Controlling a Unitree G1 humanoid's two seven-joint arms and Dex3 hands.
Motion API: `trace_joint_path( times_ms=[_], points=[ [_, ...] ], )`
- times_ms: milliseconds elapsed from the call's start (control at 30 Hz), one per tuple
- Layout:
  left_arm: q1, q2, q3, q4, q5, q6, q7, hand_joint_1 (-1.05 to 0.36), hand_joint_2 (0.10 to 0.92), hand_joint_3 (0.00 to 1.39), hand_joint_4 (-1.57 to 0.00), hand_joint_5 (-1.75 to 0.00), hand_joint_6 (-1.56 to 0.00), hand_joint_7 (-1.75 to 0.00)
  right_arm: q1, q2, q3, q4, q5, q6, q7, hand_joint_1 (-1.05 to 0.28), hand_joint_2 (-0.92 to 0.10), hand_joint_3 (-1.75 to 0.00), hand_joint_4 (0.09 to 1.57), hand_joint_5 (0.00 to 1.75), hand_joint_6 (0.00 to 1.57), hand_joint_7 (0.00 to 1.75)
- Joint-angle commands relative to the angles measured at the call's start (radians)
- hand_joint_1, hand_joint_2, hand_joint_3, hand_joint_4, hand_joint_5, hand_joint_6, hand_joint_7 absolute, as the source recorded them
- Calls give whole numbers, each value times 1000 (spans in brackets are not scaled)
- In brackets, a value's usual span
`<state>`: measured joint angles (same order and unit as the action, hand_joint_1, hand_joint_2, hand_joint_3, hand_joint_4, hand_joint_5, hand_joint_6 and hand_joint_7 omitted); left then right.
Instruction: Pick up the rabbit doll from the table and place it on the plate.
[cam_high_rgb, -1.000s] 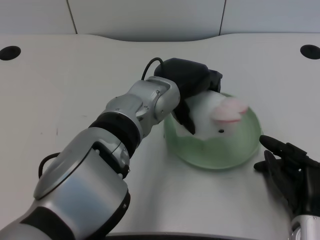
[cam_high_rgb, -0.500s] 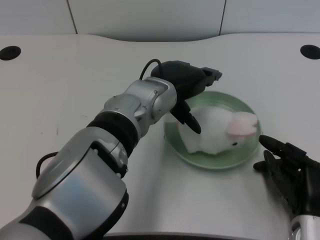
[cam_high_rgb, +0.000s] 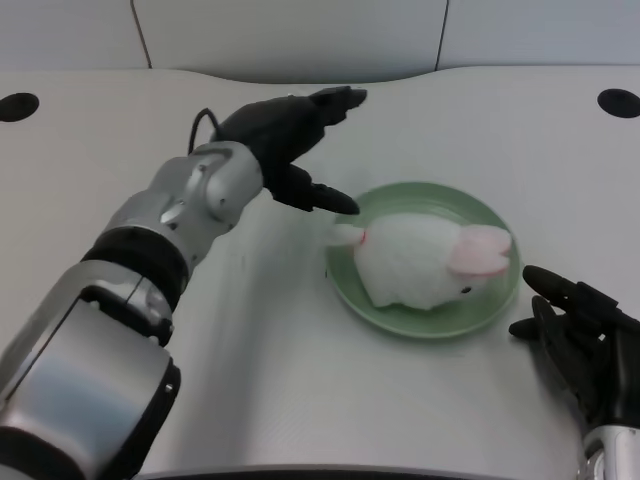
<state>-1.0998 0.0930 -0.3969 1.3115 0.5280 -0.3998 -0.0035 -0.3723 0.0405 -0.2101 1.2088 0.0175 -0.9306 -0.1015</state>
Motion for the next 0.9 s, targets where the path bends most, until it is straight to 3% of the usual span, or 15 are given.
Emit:
trace_joint_path(
  times_ms=[33, 100, 200, 333, 400, 467, 500, 567, 600, 667, 733, 800, 833, 867, 900],
  points=[
    [44, 38, 60, -9, -63, -35, -27, -720, 921, 234, 1, -492, 1, -275, 13, -17, -3, -6, 1, -5, -5, -340, -921, -264, 736, 1169, 1002, 45],
    [79, 61, 131, -21, -143, -46, -87, -712, 921, 257, 1, -572, -28, -295, 9, -20, -5, -4, 7, 7, 8, -358, -921, -265, 719, 1163, 1005, 48],
    [130, 101, 184, -50, -200, -69, -139, -720, 921, 287, 1, -746, -115, -335, 5, -30, -3, 8, 0, -10, 20, -359, -921, -275, 717, 1170, 1003, 50],
    [221, 129, 287, -107, -329, -77, -236, -711, 921, 292, -29, -1007, -266, -342, -1, -30, -6, 32, -7, -34, 6, -337, -921, -261, 768, 1133, 1005, 55],
    [272, 129, 355, -149, -418, -56, -291, -690, 921, 243, -143, -1084, -395, -344, -1, -21, -11, 31, 0, -36, 8, -332, -921, -267, 762, 1106, 1004, 55],
    [340, 128, 404, -207, -487, -44, -331, -652, 921, 251, -234, -1108, -448, -313, 0, -25, -4, 27, -10, -40, 2, -327, -921, -276, 767, 1108, 1002, 56],
    [374, 126, 420, -239, -512, -41, -346, -632, 921, 259, -274, -1128, -462, -302, 1, -25, -4, 23, -7, -30, 10, -329, -921, -290, 758, 1116, 998, 55],
    [430, 121, 442, -300, -550, -28, -365, -571, 921, 267, -350, -1191, -500, -293, 0, -17, -13, 13, 14, 7, 22, -363, -921, -281, 738, 1120, 1002, 60],
    [463, 118, 453, -341, -570, -9, -373, -560, 921, 268, -363, -1204, -509, -291, 1, -15, -16, 10, 19, 13, 25, -371, -921, -275, 736, 1120, 1005, 62],
    [518, 113, 473, -417, -611, 37, -395, -616, 921, 274, -388, -1277, -576, -296, 3, -17, -16, 6, 20, 15, 30, -350, -921, -266, 730, 1116, 998, 61],
    [582, 102, 514, -516, -701, 131, -445, -642, 921, 285, -432, -1323, -624, -311, 0, -18, -26, 9, 36, 5, 64, -337, -921, -264, 733, 1122, 991, 59],
    [644, 99, 552, -622, -794, 252, -488, -666, 921, 303, -461, -1342, -636, -317, -1, -16, -31, 7, 44, 5, 77, -341, -921, -258, 732, 1126, 991, 61],
    [666, 100, 561, -665, -820, 299, -495, -668, 921, 307, -492, -1356, -656, -328, 0, -14, -32, 5, 45, 7, 76, -342, -921, -256, 725, 1125, 990, 62],
    [692, 99, 576, -713, -857, 359, -499, -669, 921, 309, -504, -1360, -663, -333, 2, -13, -25, -2, 30, 8, 50, -343, -921, -255, 722, 1125, 990, 63],
    [719, 98, 591, -762, -894, 422, -500, -652, 921, 309, -534, -1373, -682, -344, 3, -13, -20, -5, 21, 12, 36, -336, -921, -257, 718, 1126, 993, 66]
  ],
)
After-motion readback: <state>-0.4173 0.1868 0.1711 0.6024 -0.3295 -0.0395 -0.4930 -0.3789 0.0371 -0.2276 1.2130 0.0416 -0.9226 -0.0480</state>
